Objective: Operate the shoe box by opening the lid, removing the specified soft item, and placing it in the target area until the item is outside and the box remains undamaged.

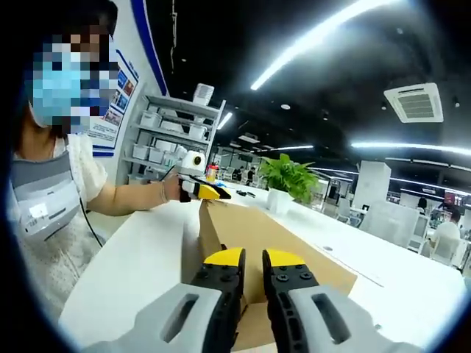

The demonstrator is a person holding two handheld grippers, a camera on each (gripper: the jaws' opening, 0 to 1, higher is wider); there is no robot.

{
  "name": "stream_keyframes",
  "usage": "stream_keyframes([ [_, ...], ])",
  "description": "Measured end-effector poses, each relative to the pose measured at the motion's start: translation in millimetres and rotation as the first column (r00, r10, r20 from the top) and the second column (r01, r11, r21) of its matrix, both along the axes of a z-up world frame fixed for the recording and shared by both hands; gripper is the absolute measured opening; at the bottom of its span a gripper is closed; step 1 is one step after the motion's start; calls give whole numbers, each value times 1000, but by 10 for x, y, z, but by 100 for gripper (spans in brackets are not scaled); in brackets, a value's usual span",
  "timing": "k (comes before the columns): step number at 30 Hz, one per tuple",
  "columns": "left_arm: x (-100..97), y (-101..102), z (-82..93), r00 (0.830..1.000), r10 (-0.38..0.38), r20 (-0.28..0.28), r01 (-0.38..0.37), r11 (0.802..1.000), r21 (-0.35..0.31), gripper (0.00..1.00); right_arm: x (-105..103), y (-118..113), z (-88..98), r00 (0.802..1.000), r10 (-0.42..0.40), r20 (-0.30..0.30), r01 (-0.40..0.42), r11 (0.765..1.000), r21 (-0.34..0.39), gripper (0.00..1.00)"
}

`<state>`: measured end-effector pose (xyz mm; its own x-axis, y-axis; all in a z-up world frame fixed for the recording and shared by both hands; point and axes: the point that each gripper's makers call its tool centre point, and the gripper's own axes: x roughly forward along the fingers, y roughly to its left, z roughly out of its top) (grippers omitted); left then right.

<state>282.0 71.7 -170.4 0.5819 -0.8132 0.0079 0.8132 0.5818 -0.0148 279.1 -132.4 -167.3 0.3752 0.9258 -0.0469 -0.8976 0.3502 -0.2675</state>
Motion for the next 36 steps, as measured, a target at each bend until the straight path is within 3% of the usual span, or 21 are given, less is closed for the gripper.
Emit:
stream_keyframes([
  [2,-46,9,9,999,-35,-27,34,998,-44,18,-11,3,-16,1000,-1,3,1,1000,-13,9],
  [5,-47,46,-5,999,-35,-34,33,998,-56,18,-18,-2,-25,1000,-1,-3,1,1000,-15,9],
  [13,-67,88,-66,999,-6,-37,5,999,-39,13,-56,6,-112,1000,14,-22,-15,999,-49,5],
  [14,-63,85,-78,999,3,-33,-4,999,-34,11,-81,17,-126,999,28,-24,-29,998,-55,1],
  [18,-6,152,-88,998,30,-50,-32,998,-46,0,-135,38,-155,999,48,6,-47,995,-87,0],
  [22,-15,138,-96,997,27,-73,-32,997,-68,0,-125,28,-158,999,50,-4,-50,996,-79,0],
  [27,-28,116,-106,998,46,-46,-48,998,-38,1,-107,24,-146,999,52,-9,-53,996,-68,0],
  [29,-26,140,-100,997,46,-53,-49,998,-40,1,-43,-1,-122,1000,21,-16,-21,998,-52,7],
  [32,57,252,-60,993,106,-53,-109,992,-64,2,119,-99,-78,997,-70,-15,69,997,-29,6],
  [36,189,467,-37,974,220,-52,-223,971,-84,2,387,-317,-128,970,-233,-63,231,972,-38,1],
])
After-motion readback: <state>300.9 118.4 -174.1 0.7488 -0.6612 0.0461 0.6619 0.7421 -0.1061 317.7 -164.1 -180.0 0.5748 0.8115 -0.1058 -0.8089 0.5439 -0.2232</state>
